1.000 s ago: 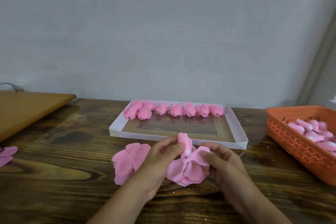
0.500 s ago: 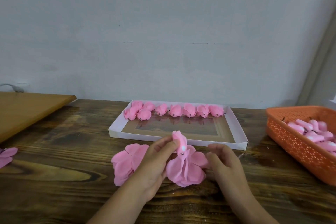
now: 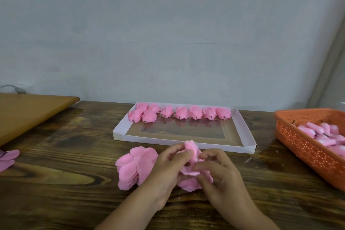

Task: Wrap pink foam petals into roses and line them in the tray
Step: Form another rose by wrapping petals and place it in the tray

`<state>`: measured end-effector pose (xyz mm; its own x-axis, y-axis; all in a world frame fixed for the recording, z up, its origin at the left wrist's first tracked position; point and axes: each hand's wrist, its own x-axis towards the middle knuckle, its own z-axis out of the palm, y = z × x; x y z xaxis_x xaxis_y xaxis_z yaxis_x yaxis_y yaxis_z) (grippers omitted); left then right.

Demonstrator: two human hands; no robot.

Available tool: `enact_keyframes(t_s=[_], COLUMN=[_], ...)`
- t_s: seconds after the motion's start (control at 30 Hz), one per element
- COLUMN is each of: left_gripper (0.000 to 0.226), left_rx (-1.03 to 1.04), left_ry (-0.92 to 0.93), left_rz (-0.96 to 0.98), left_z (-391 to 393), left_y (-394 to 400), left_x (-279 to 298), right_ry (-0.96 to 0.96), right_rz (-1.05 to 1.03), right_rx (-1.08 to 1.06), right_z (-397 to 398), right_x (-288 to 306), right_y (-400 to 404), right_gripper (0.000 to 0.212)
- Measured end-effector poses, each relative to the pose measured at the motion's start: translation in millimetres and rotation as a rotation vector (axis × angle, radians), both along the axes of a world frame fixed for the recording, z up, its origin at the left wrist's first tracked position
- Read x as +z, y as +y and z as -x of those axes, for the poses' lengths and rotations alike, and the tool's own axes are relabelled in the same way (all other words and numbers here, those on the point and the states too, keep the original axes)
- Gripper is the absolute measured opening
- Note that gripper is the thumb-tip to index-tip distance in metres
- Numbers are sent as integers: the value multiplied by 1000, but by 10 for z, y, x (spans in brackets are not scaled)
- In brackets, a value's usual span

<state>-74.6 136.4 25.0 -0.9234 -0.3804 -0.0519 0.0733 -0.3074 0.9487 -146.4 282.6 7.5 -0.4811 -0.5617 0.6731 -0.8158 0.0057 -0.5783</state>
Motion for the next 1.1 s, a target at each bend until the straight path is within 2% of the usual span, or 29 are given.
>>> enact_keyframes(t_s=[0.1,0.23,0.33,0.47,0.6,0.67,0.77,0.83,0.9,1.0,1.1], left_gripper=[19,14,21,35,24,27,35,35,34,27,29], left_rx=[-22,-82,-124,-127,-135,-136,-165,-202,-209,-145,-92], left_ry=[-15,-30,-18,-3,11,30,70,95,102,90,78], left_rz=[0,34,85,122,128,87,91,143,188,204,182], left_z=[-1,-12,-19,-13,9,16,-2,-16,-20,-15,-13], left_y=[-6,15,5,-11,-15,-7,3,3,3,0,-6], left_x=[-30,-6,-13,-31,-60,-58,-37,-49,-71,-70,-52], right_ry=[-225,-337,-397,-463,-509,-523,-522,-538,-555,-587,-596], right_rz=[54,110,111,115,119,123,124,129,129,134,149], right_rx=[24,15,14,9,3,-6,-27,-30,-36,-15,-33], right_z=[-12,15,16,11,5,0,11,24,27,17,33], right_x=[46,63,45,33,35,39,40,25,30,54,63], right_y=[-12,-14,-14,-15,-2,-2,0,6,10,11,8], right_gripper=[34,21,16,16,6,5,10,8,15,31,27])
